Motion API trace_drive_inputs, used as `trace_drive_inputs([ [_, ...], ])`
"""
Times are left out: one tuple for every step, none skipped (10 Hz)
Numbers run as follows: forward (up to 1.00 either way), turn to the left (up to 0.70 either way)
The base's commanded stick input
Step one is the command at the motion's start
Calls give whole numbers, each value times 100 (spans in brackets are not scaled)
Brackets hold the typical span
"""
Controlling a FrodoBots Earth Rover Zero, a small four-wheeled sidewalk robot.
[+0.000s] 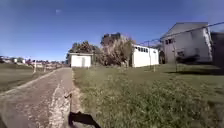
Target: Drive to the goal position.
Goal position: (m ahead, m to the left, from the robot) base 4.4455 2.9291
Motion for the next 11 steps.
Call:
trace_drive_inputs([
  [70,-22],
  [70,-32],
  [70,-34],
  [70,-34],
  [70,-34],
  [70,-22],
  [70,-8],
  [70,-1],
  [70,0],
  [70,0],
  [70,0],
])
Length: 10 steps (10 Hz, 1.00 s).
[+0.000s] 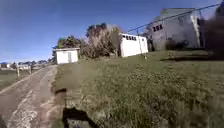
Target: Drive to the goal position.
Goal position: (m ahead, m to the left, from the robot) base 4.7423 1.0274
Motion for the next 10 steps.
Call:
trace_drive_inputs([
  [70,0],
  [70,0],
  [70,0],
  [70,0],
  [70,0],
  [70,0],
  [70,0],
  [70,0],
  [70,0],
  [70,0],
])
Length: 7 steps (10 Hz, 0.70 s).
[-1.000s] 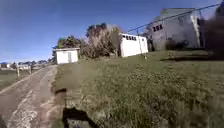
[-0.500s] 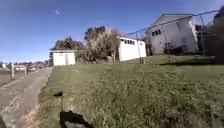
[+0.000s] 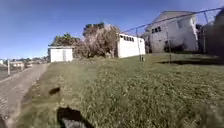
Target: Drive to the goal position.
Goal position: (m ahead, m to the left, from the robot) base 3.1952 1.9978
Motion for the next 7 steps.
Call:
trace_drive_inputs([
  [70,0],
  [70,0],
  [70,0],
  [70,0],
  [70,0],
  [70,0],
  [70,0],
])
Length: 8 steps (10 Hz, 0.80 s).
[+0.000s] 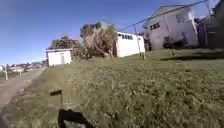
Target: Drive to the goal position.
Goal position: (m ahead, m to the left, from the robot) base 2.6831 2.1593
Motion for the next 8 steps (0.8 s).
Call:
trace_drive_inputs([
  [70,0],
  [70,0],
  [70,0],
  [70,0],
  [70,0],
  [70,0],
  [70,0],
  [70,35],
])
